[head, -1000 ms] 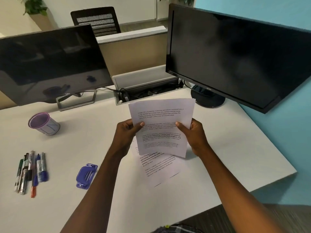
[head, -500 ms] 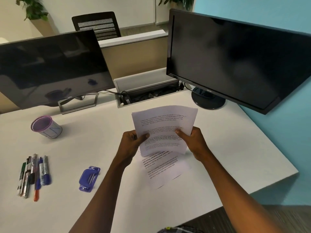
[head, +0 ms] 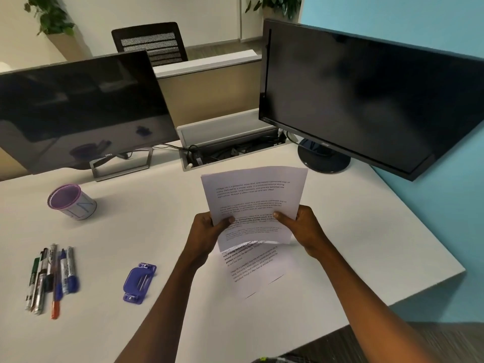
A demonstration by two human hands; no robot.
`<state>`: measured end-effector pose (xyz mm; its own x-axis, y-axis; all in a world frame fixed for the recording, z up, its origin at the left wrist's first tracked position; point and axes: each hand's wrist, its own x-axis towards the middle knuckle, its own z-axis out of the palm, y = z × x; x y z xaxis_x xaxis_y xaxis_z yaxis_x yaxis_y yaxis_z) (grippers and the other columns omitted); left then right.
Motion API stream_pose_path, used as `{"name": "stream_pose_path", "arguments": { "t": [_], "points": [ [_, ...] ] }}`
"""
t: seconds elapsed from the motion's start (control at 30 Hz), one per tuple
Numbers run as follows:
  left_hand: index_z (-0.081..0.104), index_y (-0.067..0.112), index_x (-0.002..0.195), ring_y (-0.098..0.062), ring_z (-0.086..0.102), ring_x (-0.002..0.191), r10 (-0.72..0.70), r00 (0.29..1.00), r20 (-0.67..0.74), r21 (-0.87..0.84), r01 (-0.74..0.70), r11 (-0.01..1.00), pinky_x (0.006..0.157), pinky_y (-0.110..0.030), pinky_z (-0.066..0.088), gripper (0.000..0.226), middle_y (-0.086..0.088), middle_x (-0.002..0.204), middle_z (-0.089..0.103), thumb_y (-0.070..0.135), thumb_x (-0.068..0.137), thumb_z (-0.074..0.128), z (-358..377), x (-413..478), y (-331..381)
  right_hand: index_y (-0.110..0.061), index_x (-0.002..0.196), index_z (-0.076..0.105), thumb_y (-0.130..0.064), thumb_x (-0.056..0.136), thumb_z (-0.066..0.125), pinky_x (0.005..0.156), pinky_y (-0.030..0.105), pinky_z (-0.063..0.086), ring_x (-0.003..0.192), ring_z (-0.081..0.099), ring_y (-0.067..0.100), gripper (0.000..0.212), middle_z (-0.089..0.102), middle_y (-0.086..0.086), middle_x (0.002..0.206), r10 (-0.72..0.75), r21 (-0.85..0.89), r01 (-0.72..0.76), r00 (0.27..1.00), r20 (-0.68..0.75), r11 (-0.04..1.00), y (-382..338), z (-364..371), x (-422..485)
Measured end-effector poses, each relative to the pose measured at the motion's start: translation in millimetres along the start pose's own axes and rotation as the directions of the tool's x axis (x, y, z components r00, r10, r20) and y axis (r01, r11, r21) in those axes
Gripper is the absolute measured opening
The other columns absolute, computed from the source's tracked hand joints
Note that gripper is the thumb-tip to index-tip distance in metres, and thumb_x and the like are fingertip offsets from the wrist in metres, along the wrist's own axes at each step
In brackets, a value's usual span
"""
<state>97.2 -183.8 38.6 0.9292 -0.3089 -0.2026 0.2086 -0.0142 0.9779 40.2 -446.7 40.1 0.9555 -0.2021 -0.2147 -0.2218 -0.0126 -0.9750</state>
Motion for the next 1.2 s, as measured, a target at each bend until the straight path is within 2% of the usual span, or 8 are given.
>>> {"name": "stream_pose_path", "arguments": {
  "t": [0.2,0.37,0.57,0.73,0.87,0.97,1.07,1.2],
  "points": [
    [0.081,0.039,0.108,-0.026,0.076,0.104,0.022,1.000,0.006,0.040,-0.023,0.999,0.084,-0.041,0.066,0.022,0.002,0.116,0.080,0.023,0.094,0.076,5.5,-11.1,-7.8,-0.027,0.124,0.068,-0.030,0.088,0.078,0.084,0.032,0.063,0.102,0.073,0.015,0.037,0.077,-0.007,0.111,0.025,-0.050,-0.024,0.999,0.020,0.998,7.5,1.6,-6.4],
    [0.079,0.023,0.113,-0.026,0.077,0.103,-0.023,1.000,-0.015,-0.025,0.022,0.999,0.084,-0.041,0.066,0.023,0.000,0.117,0.080,0.026,0.091,0.078,9.1,-16.0,-10.5,-0.027,0.112,0.072,-0.028,0.091,0.076,0.073,0.027,0.062,0.093,0.076,0.016,0.021,0.079,-0.006,0.104,0.016,-0.018,-0.016,1.000,-0.002,1.000,0.3,0.0,-9.6],
    [0.076,0.013,0.118,-0.028,0.078,0.104,-0.100,0.993,-0.060,-0.112,0.093,0.989,0.087,-0.041,0.065,0.026,-0.005,0.119,0.079,0.027,0.096,0.075,6.3,-24.7,-24.5,-0.019,0.115,0.073,-0.023,0.093,0.074,0.081,0.037,0.064,0.093,0.077,0.017,0.022,0.079,-0.004,0.107,0.037,-0.060,-0.038,0.999,-0.010,0.997,0.4,-0.2,-8.9],
    [0.076,0.010,0.115,-0.033,0.079,0.098,-0.244,0.952,-0.186,-0.177,0.212,0.961,0.084,-0.045,0.065,0.023,-0.008,0.112,0.081,0.020,0.094,0.076,-3.7,-33.2,-50.2,-0.011,0.108,0.073,-0.011,0.091,0.075,0.085,0.043,0.063,0.094,0.076,0.026,0.017,0.079,0.006,0.103,0.113,-0.112,-0.116,0.993,-0.028,0.987,12.4,5.6,-2.9],
    [0.075,0.009,0.113,-0.031,0.080,0.090,-0.363,0.888,-0.281,-0.215,0.310,0.926,0.077,-0.042,0.064,0.019,-0.009,0.106,0.082,0.015,0.095,0.075,-14.9,-43.9,-73.1,-0.009,0.106,0.072,-0.007,0.090,0.074,0.076,0.041,0.062,0.091,0.074,0.036,0.016,0.077,0.011,0.096,0.183,-0.202,-0.203,0.977,-0.111,0.958,29.4,8.4,3.6],
    [0.074,0.011,0.110,-0.029,0.079,0.087,-0.404,0.850,-0.339,-0.233,0.340,0.911,0.076,-0.041,0.064,0.015,-0.007,0.101,0.082,0.012,0.095,0.074,-27.1,-52.1,-86.4,-0.007,0.114,0.070,-0.017,0.089,0.077,0.086,0.034,0.057,0.100,0.072,0.030,0.028,0.074,0.011,0.110,0.132,-0.462,-0.206,0.973,-0.187,0.863,41.7,14.4,8.5],
    [0.075,0.012,0.104,-0.029,0.079,0.082,-0.418,0.825,-0.380,-0.224,0.356,0.907,0.080,-0.043,0.063,0.011,-0.006,0.095,0.083,0.008,0.094,0.073,-39.6,-56.3,-95.1,-0.006,0.135,0.057,-0.029,0.090,0.075,0.101,0.038,0.050,0.125,0.057,0.029,0.053,0.058,0.012,0.133,0.114,-0.666,-0.186,0.982,-0.150,0.722,48.0,24.5,9.8],
    [0.074,0.015,0.100,-0.027,0.079,0.078,-0.453,0.795,-0.404,-0.228,0.392,0.891,0.071,-0.038,0.063,0.008,-0.001,0.088,0.084,0.010,0.095,0.073,-48.0,-60.2,-100.0,-0.008,0.136,0.048,-0.048,0.086,0.075,0.100,0.040,0.048,0.129,0.046,0.028,0.069,0.048,0.010,0.136,0.100,-0.852,-0.179,0.984,-0.149,0.492,50.4,48.9,6.6]
  ]
}}
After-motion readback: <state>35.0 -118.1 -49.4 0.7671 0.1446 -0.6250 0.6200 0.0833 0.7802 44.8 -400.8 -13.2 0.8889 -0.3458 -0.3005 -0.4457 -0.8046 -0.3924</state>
